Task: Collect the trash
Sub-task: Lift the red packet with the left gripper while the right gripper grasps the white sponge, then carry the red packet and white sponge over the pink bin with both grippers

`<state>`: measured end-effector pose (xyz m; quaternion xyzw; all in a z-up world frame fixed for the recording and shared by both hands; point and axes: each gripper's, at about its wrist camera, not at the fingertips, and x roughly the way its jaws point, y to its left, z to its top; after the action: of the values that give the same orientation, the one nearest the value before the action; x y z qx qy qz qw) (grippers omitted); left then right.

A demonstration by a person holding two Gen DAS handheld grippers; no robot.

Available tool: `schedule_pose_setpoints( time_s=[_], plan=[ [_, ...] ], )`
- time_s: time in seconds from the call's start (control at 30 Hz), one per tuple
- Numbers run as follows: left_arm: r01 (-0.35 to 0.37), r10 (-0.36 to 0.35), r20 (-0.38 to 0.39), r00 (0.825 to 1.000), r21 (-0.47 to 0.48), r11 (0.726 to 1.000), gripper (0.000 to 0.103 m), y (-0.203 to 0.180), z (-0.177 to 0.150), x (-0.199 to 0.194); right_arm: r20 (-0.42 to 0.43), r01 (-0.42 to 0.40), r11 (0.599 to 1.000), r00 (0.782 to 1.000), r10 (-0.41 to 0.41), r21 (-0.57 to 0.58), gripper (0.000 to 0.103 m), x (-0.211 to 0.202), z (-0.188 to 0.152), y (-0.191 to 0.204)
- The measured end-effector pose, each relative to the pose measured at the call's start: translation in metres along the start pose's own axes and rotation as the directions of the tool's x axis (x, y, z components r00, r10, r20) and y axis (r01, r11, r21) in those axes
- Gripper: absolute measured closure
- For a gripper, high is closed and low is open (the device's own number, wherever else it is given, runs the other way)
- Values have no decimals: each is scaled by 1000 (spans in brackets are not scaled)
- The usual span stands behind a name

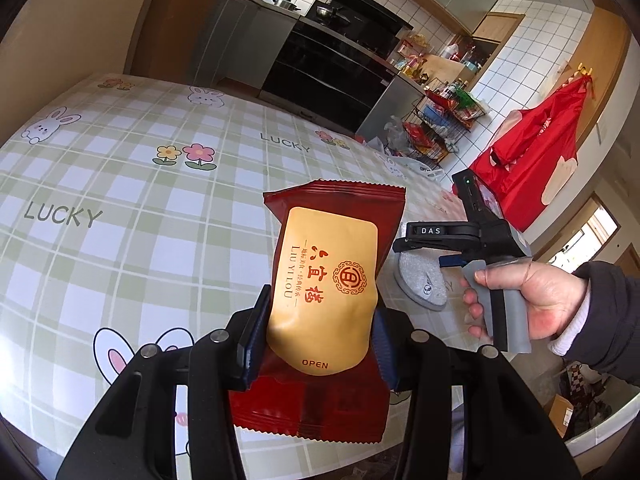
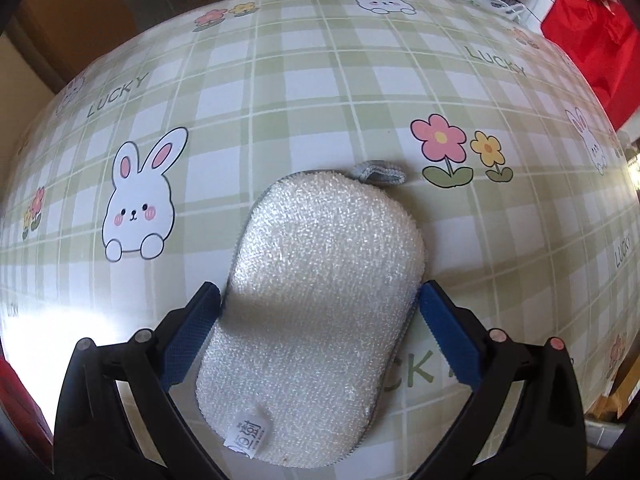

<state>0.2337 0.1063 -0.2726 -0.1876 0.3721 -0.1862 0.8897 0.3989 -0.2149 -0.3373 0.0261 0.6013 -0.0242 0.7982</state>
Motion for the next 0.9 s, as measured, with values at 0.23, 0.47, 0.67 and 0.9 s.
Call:
schedule_pose_setpoints(
  time_s=[0.23, 0.47, 0.67, 0.9],
  plan=[
    [8, -8, 5, 1000, -9, 1000, 58, -8, -15, -4, 95, -97, 972, 988, 120, -216, 15, -23, -32, -1],
    [24, -25, -6, 1000, -58, 998, 58, -14, -29, -2, 176, -158, 928, 958, 227, -337, 15, -41, -59, -9],
    [20, -20, 2, 1000, -68, 998, 58, -19, -31, -3, 285, -164, 906, 914, 288, -389, 16, -73, -65, -16],
    [4, -3, 13, 1000, -37, 999, 58, -34, -21, -16, 404, -171, 895, 846, 347, -412, 16, -119, -88, -27]
  ],
)
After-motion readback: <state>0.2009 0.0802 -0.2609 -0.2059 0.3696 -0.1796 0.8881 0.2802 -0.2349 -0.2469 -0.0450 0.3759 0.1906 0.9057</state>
